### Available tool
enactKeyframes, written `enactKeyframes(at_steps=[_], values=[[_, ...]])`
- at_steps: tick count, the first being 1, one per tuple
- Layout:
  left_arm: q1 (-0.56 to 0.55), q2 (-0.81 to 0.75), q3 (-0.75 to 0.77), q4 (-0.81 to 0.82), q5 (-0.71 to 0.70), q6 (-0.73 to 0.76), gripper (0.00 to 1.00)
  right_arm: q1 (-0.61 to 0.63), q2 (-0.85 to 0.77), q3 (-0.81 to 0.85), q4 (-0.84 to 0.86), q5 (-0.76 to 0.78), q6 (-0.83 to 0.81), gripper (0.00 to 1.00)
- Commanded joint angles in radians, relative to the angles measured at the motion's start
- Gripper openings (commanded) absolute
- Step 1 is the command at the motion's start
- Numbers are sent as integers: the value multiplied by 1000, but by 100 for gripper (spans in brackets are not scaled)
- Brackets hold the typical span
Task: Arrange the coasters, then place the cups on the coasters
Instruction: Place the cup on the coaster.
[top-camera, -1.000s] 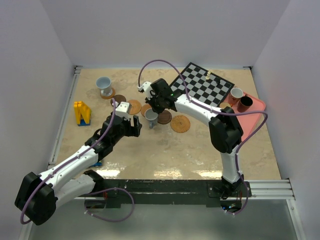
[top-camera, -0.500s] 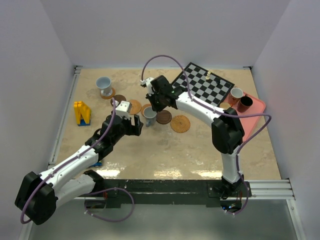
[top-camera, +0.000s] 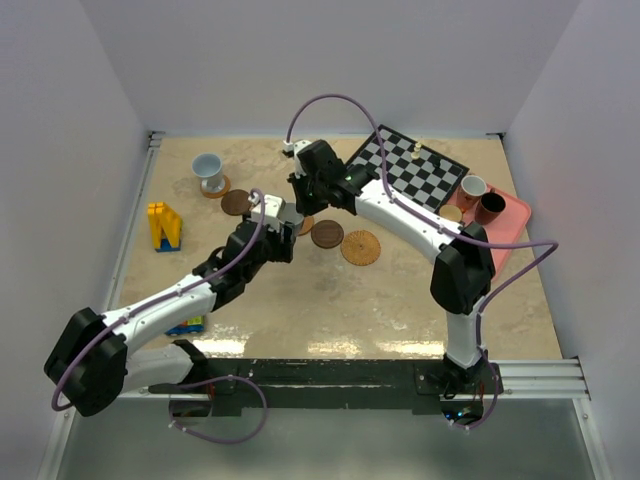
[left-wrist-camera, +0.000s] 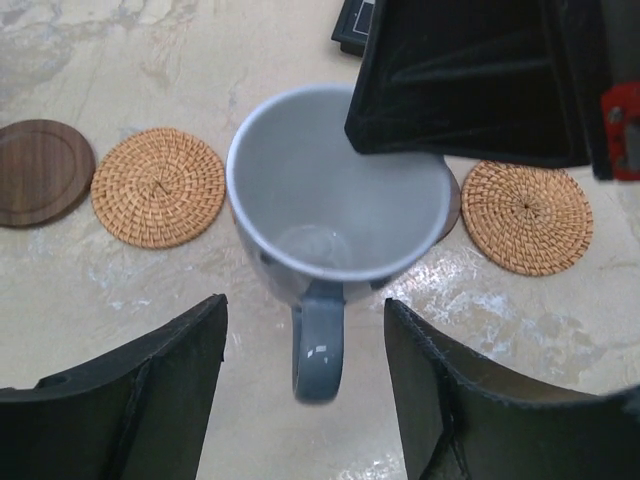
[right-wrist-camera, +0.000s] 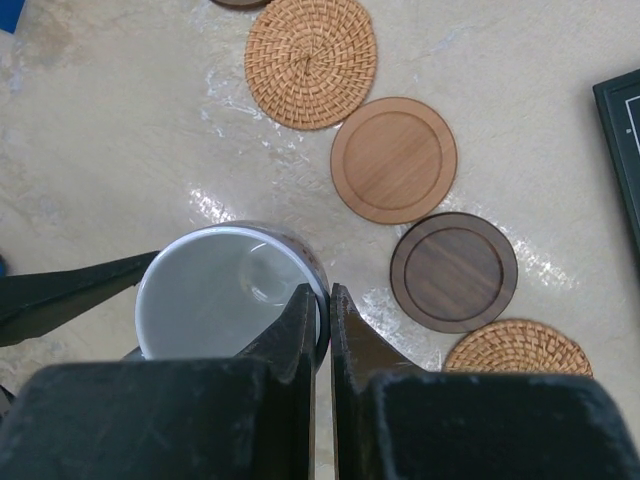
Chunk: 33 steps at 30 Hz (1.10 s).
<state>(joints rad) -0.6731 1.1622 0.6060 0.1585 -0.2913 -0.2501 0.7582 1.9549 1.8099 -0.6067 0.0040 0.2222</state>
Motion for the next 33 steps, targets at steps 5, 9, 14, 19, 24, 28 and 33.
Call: enactKeyframes(at_steps=[5,9,14,19,24,28,33], values=[[-2,39,66,41,-19,37,45,15,-50,28,8,24,31,0],[-2,39,66,30,-5,35,27,16,-51,31,12,39,31,0],[-3,48,67,30,7,52,0,20,-54,32,18,53,25,0],[0,33,51,65,-17,67,0,21,-74,14,34,85,39,9],[33,-7,31,110,-65,78,0,17,-146,-33,99,126,48,59],[52,-7,31,142,-143,103,0,-6,-237,-99,163,160,69,65],[164,42,51,187,-146,118,0,-28,-362,-222,274,203,97,65]])
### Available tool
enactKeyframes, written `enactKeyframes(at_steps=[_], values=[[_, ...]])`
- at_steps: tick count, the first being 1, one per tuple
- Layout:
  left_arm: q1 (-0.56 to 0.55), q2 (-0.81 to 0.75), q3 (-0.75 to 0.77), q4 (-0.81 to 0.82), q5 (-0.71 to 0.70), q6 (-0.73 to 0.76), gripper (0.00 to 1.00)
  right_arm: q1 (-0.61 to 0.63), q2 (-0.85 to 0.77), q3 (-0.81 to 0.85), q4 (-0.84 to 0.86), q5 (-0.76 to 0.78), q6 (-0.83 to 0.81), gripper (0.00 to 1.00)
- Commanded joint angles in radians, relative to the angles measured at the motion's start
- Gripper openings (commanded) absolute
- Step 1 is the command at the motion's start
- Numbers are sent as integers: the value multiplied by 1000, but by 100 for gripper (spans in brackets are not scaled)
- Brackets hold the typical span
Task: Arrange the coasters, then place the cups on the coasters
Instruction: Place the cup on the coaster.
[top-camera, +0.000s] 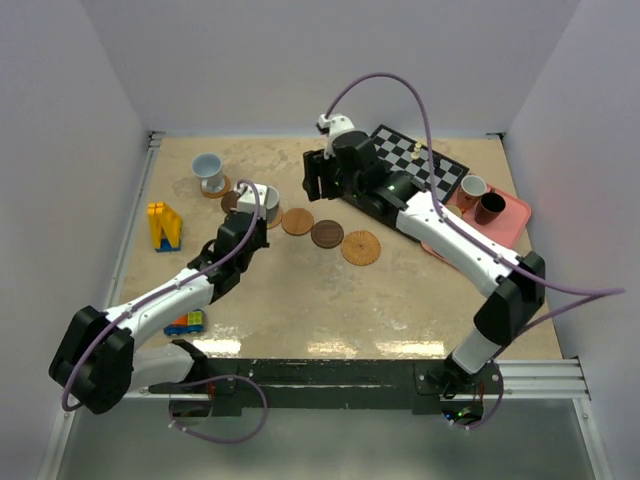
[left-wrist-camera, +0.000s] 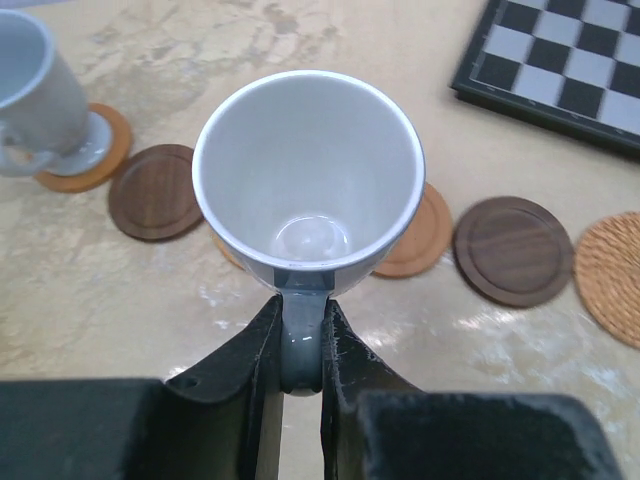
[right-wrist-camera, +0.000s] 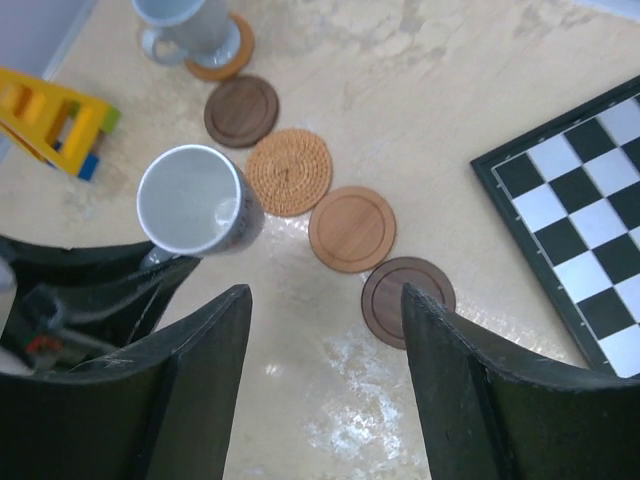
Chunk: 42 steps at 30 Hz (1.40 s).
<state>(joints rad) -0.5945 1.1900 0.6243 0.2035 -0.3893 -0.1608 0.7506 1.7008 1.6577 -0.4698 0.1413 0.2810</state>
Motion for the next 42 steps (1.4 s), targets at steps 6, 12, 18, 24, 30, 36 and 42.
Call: enactKeyframes(at_steps=[6,12,18,24,30,36,42], values=[[205,94,40,237,-22,41,0,-22,-276,-228,287,155,40,65],[301,175,40,345,29,30,0,-22,-404,-334,364,195,27,65],[349,262,58,431,95,35,0,-22,-448,-386,378,198,30,65],[375,342,107,470,145,43,0,-22,-446,-398,384,202,30,64],[392,401,140,476,164,53,0,-22,-448,-404,387,207,29,64],[404,436,147,490,168,56,0,-22,-463,-415,392,213,34,64],[415,457,146,490,171,58,0,-22,-474,-424,390,213,35,64]])
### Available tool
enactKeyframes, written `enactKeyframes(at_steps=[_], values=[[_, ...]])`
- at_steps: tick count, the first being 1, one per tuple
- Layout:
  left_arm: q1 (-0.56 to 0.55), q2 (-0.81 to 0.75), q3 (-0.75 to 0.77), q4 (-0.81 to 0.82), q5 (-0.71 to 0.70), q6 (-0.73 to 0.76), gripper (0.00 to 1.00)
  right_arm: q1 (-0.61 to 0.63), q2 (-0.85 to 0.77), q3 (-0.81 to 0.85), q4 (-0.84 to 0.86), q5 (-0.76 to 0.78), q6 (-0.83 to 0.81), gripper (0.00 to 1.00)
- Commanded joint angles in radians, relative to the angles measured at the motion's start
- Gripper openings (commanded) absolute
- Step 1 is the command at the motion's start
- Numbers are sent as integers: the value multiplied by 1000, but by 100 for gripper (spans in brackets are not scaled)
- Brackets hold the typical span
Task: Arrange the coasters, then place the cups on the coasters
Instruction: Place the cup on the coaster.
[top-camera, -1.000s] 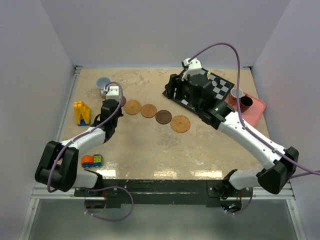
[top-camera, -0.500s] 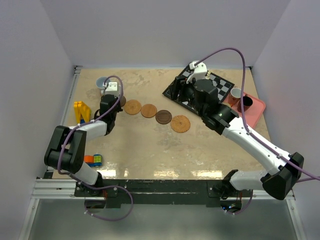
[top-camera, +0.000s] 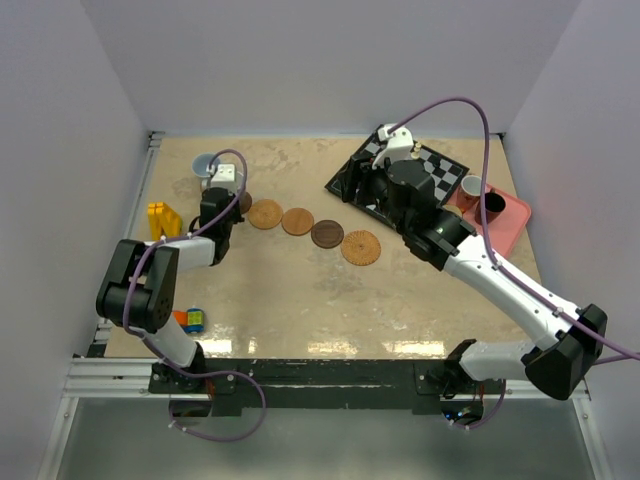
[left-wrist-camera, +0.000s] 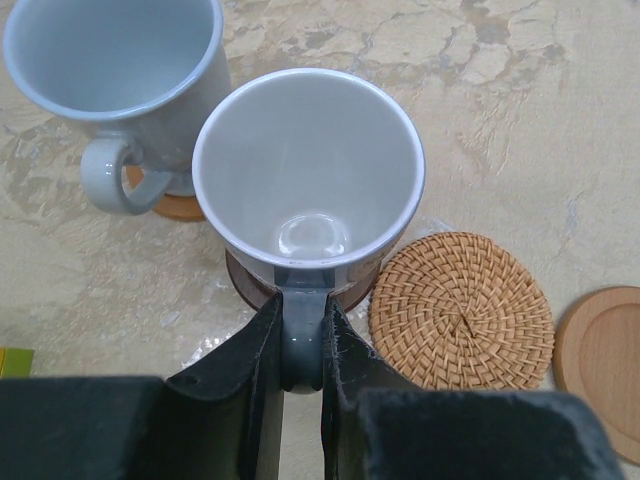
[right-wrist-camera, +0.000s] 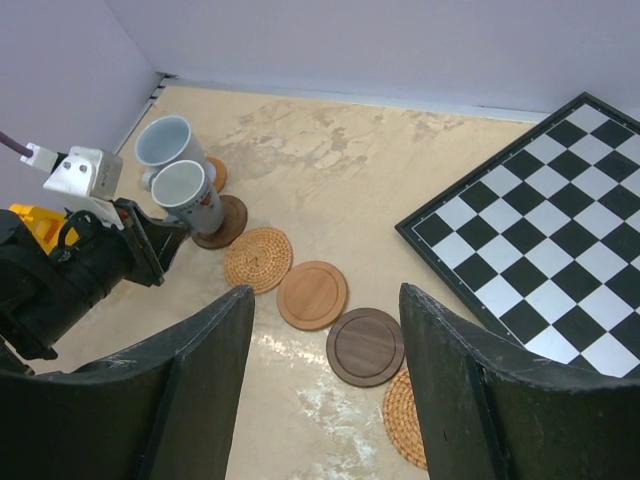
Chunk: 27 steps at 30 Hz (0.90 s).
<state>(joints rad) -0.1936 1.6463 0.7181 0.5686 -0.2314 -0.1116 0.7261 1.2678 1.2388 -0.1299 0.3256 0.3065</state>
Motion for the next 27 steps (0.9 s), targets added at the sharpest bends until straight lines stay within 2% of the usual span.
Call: enactKeyframes(at_steps=[1,11,27], values=[[16,4,52,125,15,9,0,1,-39,-6,50,29,9,64],[34,24,72,119,47,4,0,3,-48,-13,42,26,14,64],[43,60,147,-18,43,-33,0,3,-38,-9,44,10,16,64]])
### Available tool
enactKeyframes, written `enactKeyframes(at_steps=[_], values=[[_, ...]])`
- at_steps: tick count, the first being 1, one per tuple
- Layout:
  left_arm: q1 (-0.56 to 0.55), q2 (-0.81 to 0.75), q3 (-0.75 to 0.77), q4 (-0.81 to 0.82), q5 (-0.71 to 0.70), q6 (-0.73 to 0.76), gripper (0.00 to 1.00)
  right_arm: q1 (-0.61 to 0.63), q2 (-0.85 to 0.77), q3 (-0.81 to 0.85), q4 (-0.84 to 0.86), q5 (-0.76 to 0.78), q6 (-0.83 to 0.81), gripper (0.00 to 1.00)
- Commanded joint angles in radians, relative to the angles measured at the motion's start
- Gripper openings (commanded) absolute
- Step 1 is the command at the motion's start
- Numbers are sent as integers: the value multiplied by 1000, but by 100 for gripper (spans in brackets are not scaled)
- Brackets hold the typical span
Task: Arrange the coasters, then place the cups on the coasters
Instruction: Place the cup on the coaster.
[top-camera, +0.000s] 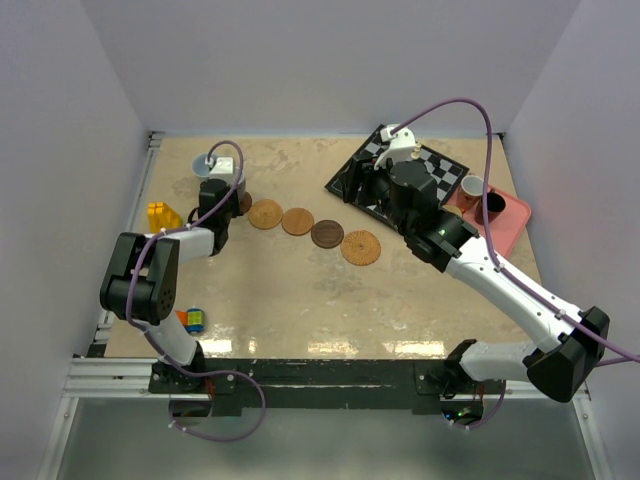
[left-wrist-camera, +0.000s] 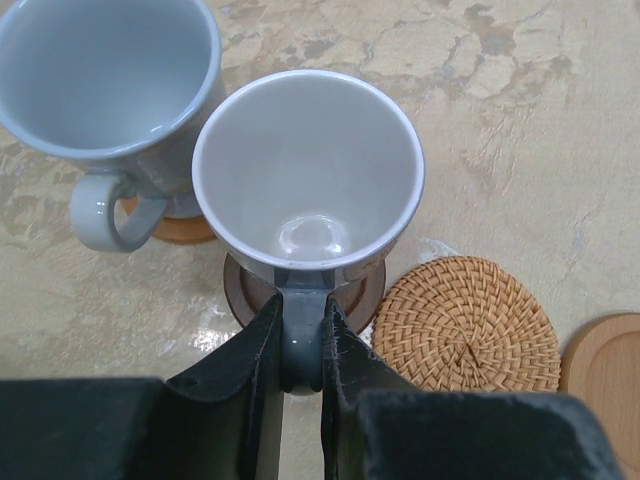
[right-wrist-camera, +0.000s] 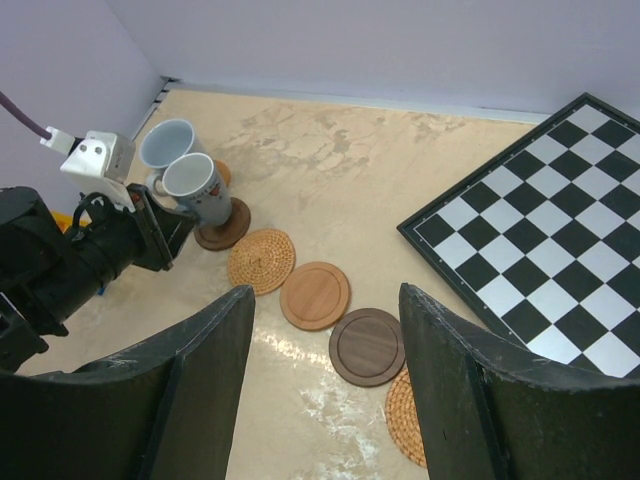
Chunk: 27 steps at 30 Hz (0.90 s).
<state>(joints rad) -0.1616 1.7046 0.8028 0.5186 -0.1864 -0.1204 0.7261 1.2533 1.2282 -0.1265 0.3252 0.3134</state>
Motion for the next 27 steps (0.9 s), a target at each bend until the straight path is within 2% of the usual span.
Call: enactKeyframes(at_steps=[1,27], values=[[11,3,64,23,-7,-25,0,3,-25,1,39,9,9,64],[31,23,98,-31,-2,-50,0,3,-15,1,37,3,4,64]])
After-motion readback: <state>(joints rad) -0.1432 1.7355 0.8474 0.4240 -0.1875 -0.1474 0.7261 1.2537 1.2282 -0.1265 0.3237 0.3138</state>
